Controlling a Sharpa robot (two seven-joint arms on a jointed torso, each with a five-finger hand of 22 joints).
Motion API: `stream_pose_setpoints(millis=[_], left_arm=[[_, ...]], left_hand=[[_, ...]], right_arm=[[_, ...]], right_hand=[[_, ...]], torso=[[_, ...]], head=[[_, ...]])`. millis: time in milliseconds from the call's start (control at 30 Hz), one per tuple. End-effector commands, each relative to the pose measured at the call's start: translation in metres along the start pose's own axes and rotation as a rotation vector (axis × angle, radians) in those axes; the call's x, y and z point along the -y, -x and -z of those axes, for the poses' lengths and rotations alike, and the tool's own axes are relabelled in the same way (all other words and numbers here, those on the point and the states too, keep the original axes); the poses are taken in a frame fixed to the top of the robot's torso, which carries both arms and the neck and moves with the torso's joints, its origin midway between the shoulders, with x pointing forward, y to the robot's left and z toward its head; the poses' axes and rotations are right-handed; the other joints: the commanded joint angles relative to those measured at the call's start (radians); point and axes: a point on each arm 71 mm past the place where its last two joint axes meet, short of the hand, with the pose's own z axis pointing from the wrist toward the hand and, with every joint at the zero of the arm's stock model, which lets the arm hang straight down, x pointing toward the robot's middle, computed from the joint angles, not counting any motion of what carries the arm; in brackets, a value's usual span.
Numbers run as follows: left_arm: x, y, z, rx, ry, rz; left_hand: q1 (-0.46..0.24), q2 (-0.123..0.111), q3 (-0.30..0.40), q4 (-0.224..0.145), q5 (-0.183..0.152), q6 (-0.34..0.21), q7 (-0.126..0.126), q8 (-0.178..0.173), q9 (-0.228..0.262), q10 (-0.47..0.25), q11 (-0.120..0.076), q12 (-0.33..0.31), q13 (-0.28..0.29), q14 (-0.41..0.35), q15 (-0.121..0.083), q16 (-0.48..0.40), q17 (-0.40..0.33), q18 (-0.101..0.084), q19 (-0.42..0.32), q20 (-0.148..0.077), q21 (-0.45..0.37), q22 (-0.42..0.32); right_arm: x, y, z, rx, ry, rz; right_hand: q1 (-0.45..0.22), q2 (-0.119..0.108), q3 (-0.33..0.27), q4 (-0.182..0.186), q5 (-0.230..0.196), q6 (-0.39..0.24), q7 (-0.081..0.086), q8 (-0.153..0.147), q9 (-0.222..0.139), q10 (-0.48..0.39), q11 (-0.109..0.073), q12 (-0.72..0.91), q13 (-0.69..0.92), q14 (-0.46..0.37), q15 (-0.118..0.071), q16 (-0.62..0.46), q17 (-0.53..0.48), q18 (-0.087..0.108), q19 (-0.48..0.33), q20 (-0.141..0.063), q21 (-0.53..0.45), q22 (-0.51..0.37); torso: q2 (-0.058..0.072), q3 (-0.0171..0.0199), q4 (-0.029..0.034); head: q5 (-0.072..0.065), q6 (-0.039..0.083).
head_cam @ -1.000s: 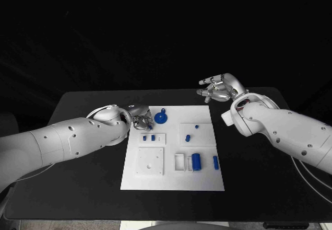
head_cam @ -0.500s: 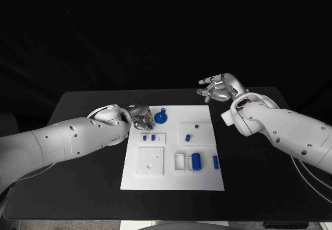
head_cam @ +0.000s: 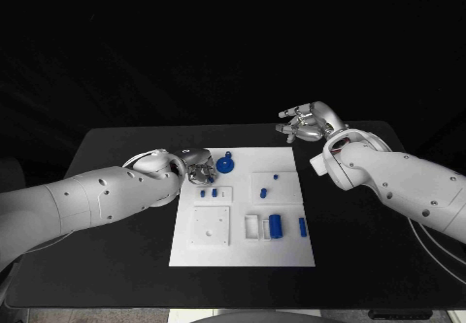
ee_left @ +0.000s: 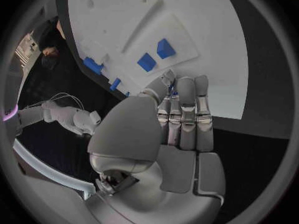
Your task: Assemble the parts on the task board
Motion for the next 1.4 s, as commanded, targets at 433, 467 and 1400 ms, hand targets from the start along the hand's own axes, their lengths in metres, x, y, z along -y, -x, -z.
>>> stream_pose_setpoints(millis=[433, 467, 1400], left_arm=[[0.001, -0.015, 0.003, -0.047, -0.016, -0.022], [0.001, -0.015, 0.003, -0.044, -0.016, -0.021], [-0.019, -0.008, 0.010, 0.027, 0.041, -0.008]], left_hand=[[0.017, 0.005, 0.003, -0.002, 0.004, -0.035, 0.017, 0.004, -0.003, -0.033, 0.014, 0.005, 0.001, 0.005, 0.005, -0.007, 0.000, 0.016, -0.005, 0.000, 0.007, 0.024], [0.018, 0.005, 0.003, -0.003, 0.004, -0.045, 0.019, 0.005, -0.003, -0.039, 0.016, 0.005, 0.001, 0.004, 0.007, -0.007, 0.000, 0.017, -0.006, 0.002, 0.009, 0.024], [0.048, -0.082, 0.021, -0.034, 0.001, -0.285, -0.005, 0.004, -0.006, -0.242, 0.082, 0.004, 0.001, -0.028, 0.047, -0.046, -0.027, 0.055, -0.039, 0.044, 0.050, 0.024]], right_arm=[[0.000, -0.001, 0.000, -0.012, 0.008, 0.000], [0.000, -0.001, 0.000, -0.013, 0.008, 0.000], [0.007, -0.002, 0.004, -0.059, -0.007, 0.027]], right_hand=[[-0.004, 0.003, 0.000, -0.007, 0.005, 0.002, -0.001, -0.003, -0.001, -0.004, 0.000, 0.003, -0.001, 0.006, 0.002, -0.003, 0.001, -0.011, -0.001, 0.002, 0.005, 0.001], [-0.004, 0.003, 0.000, -0.007, 0.005, 0.002, -0.001, -0.003, -0.001, -0.004, 0.000, 0.003, -0.001, 0.006, 0.002, -0.003, 0.001, -0.011, -0.001, 0.002, 0.005, 0.001], [-0.001, 0.008, 0.024, -0.032, 0.002, -0.015, 0.016, -0.006, -0.003, -0.010, 0.040, -0.187, -0.164, -0.070, 0.047, -0.103, -0.123, -0.002, -0.133, 0.048, 0.001, -0.073]], torso=[[0.000, -0.0005, 0.0001], [0.000, -0.0003, -0.0002], [0.000, -0.0015, 0.0000]], head=[[0.002, 0.001], [0.003, 0.001], [0.003, 0.007]])
